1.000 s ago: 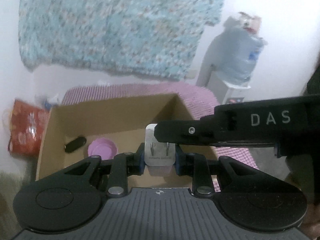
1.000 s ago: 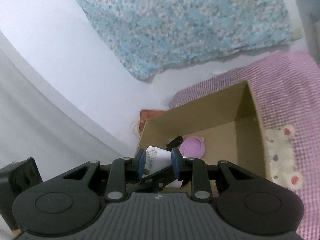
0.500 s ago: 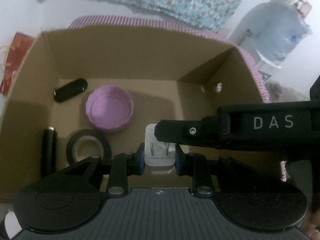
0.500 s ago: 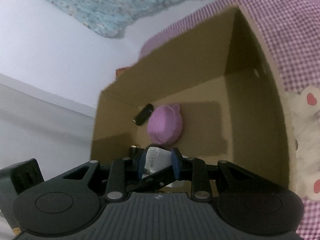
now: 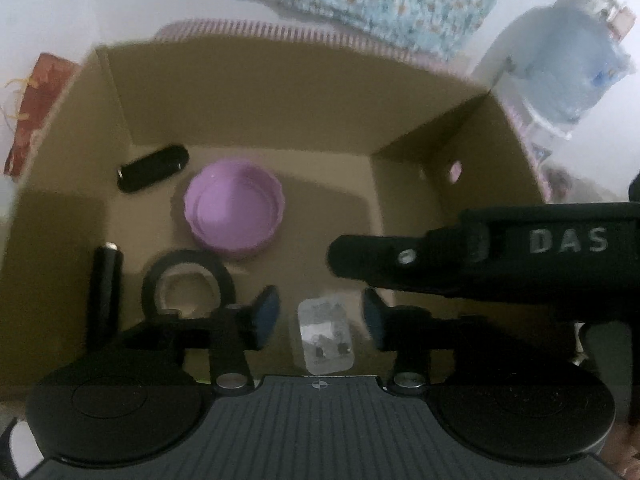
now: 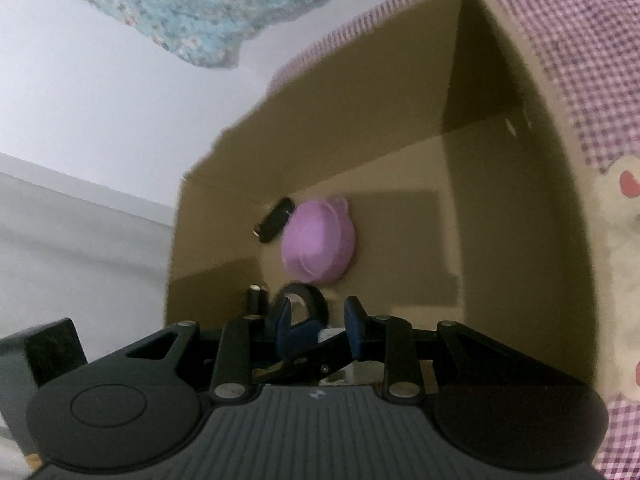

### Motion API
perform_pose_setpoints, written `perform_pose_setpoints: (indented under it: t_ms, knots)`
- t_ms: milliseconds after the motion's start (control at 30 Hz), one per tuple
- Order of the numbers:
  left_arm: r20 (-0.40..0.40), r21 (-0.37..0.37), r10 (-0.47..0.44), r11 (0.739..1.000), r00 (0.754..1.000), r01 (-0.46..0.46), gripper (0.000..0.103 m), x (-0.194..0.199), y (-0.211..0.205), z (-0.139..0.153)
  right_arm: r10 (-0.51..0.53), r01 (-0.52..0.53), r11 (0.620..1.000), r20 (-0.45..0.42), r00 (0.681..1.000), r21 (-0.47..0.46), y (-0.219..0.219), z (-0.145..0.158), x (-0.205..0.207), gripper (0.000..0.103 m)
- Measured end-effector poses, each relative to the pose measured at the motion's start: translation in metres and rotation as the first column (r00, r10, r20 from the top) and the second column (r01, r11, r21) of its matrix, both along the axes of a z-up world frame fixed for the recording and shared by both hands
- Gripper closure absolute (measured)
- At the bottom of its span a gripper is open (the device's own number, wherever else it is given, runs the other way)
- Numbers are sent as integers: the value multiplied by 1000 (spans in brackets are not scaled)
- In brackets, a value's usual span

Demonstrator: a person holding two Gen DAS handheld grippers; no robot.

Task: Organize rigid objects
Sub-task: 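Lower the charger into the box and open the right tool, then reach the right tool to the green dropper bottle and grasp it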

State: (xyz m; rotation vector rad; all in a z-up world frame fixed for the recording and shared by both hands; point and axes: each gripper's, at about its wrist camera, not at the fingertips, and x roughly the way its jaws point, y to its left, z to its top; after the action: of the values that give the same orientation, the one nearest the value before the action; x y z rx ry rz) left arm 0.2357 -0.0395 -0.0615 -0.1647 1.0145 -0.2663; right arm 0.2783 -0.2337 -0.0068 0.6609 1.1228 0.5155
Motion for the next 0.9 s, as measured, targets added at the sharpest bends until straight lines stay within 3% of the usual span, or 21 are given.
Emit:
perform_pose_setpoints:
  t_ms: [67, 133, 267, 467, 600, 900]
  knots:
    - [46, -17, 6, 1000, 999, -5, 33, -8, 4, 11, -27, 25, 999, 49, 998, 38, -9, 13, -9, 70]
    - [98, -22, 2, 1000, 995, 0, 32, -18, 7, 26, -58, 51, 996, 98, 994, 77, -19, 25, -21, 70]
    - [195, -47, -4, 999, 981, 14, 19, -46, 13, 56, -142, 113, 982, 209, 968, 149, -46, 52, -60, 70]
    - [336, -19, -54, 998, 940, 64, 6, -94, 12, 85, -246, 208, 967, 314, 917, 150, -73, 69, -126, 59]
    - [350, 16, -100, 995, 932, 101, 5, -120, 12, 78, -267, 247, 964, 323, 908, 100, -71, 62, -160, 59]
    - [329, 100, -185, 982, 926, 161, 5, -155, 8, 41, -248, 253, 967, 255, 935, 14, -45, 31, -196, 59]
